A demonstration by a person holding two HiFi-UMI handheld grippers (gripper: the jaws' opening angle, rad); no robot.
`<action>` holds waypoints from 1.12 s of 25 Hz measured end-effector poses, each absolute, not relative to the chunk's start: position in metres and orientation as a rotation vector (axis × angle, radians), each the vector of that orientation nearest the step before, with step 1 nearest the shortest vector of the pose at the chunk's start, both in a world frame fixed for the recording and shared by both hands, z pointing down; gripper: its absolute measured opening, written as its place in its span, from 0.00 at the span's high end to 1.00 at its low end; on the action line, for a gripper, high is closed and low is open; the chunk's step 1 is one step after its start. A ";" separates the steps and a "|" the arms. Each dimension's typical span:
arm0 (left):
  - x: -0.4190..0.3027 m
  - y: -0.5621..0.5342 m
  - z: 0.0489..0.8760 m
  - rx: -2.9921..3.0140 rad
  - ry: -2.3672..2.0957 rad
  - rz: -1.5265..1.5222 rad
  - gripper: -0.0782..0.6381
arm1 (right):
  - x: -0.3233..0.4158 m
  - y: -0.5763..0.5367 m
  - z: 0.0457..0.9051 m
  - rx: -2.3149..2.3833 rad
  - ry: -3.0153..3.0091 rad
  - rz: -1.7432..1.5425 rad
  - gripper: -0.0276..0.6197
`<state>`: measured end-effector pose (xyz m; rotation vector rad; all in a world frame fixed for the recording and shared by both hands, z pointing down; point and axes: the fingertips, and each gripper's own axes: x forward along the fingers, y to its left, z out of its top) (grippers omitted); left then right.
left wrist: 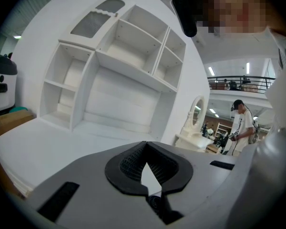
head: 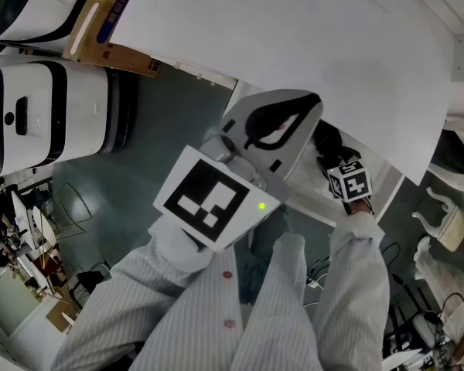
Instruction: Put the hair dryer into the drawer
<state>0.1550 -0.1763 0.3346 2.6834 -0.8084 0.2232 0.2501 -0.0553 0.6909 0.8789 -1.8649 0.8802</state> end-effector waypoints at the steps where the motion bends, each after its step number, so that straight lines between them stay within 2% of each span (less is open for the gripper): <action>1: 0.156 -0.176 0.334 2.684 -0.806 0.220 0.88 | 0.251 -0.055 0.689 0.895 -1.875 0.895 0.61; 11: 0.162 -0.174 0.312 2.725 -0.784 0.168 0.88 | 0.261 -0.053 0.649 1.028 -1.920 0.911 0.61; 18: 0.170 -0.169 0.273 2.795 -0.749 0.101 0.88 | 0.264 -0.066 0.576 1.248 -2.010 0.870 0.62; 28: 0.178 -0.152 0.221 2.866 -0.658 0.029 0.88 | 0.261 -0.102 0.399 1.659 -2.258 0.589 0.85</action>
